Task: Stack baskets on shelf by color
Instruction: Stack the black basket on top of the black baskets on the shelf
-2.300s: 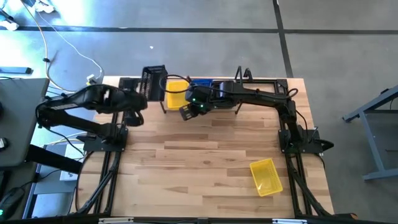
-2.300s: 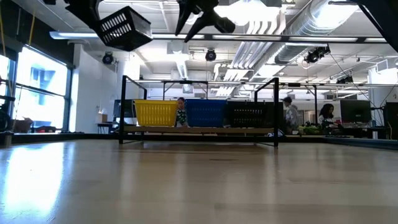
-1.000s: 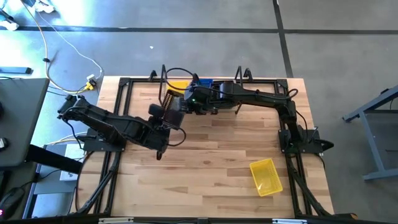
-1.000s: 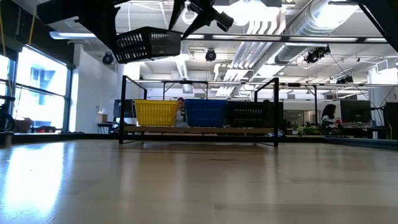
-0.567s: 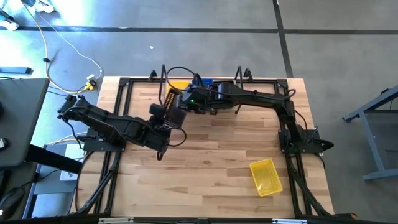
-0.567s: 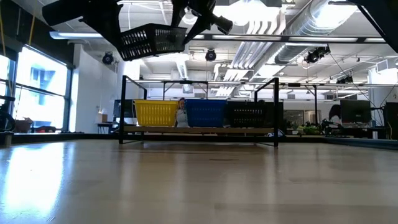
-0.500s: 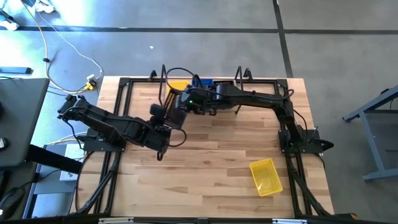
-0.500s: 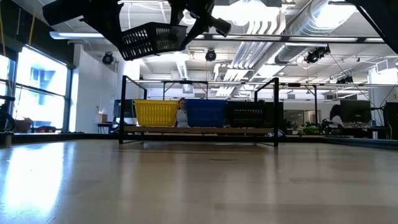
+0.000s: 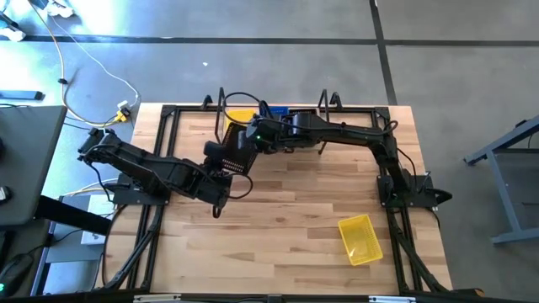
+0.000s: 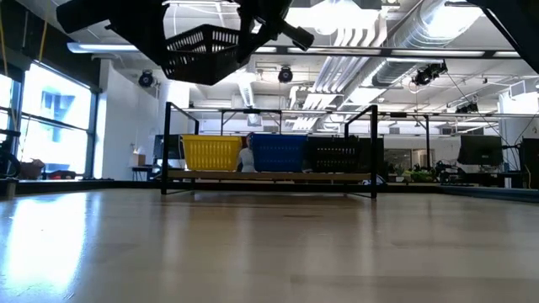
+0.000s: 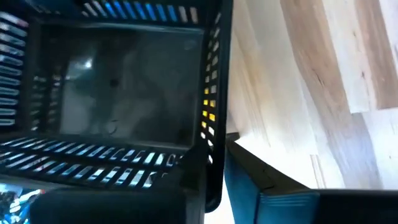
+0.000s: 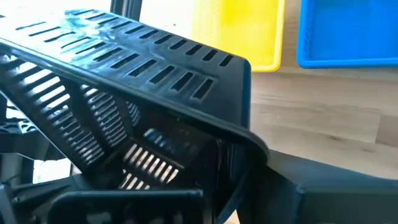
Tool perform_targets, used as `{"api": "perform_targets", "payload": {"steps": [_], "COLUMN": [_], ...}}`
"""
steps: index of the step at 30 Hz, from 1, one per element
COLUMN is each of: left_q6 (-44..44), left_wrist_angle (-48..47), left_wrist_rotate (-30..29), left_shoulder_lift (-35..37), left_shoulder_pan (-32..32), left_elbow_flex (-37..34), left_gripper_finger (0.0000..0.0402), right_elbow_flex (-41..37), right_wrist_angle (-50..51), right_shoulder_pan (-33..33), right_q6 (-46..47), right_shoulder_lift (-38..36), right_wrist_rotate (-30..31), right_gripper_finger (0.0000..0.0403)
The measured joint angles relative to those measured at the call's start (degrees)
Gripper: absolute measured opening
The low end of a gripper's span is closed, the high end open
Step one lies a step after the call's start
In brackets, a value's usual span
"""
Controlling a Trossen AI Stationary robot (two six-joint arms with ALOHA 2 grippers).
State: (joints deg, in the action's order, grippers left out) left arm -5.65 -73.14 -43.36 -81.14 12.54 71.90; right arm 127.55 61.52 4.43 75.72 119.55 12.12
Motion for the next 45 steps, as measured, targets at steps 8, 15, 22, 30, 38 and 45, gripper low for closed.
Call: {"api": "perform_targets", "payload": {"steps": [8, 15, 22, 30, 38, 45], "left_q6": [-0.11, -0.81, -0.98, 0.55, 2.79, 3.08], "left_wrist_angle": [0.60, 4.00, 6.10, 6.53, 6.90, 6.92], "left_wrist_rotate": [4.39, 2.77, 2.39, -0.13, -0.69, -0.57], "left_shoulder_lift": [0.00, 0.07, 0.09, 0.46, 0.85, 0.85], "left_shoulder_pan": [-0.05, 0.01, 0.10, -0.54, -4.59, -9.94], "left_elbow_flex": [0.00, 0.00, 0.00, 0.00, -0.02, -0.02], "left_gripper_finger": [0.0109, 0.0178, 0.0197, 0.0197, 0.0197, 0.0197], "right_elbow_flex": [0.00, 0.01, 0.02, 0.24, 0.33, 0.33], "right_wrist_angle": [0.10, 1.69, 6.02, 8.14, 13.23, 19.51], "right_shoulder_pan": [0.77, 2.78, 6.66, 12.53, 19.80, 26.91], "right_q6": [-1.71, -4.19, -8.99, -19.61, -29.64, -35.84], "right_shoulder_lift": [0.00, 0.00, -0.07, -0.22, -2.33, -3.78], "right_wrist_rotate": [0.43, 0.99, 1.19, -4.74, -9.77, -14.51], "right_gripper_finger": [0.0003, 0.0000, 0.0000, 0.0000, 0.0000, 0.0000]}}
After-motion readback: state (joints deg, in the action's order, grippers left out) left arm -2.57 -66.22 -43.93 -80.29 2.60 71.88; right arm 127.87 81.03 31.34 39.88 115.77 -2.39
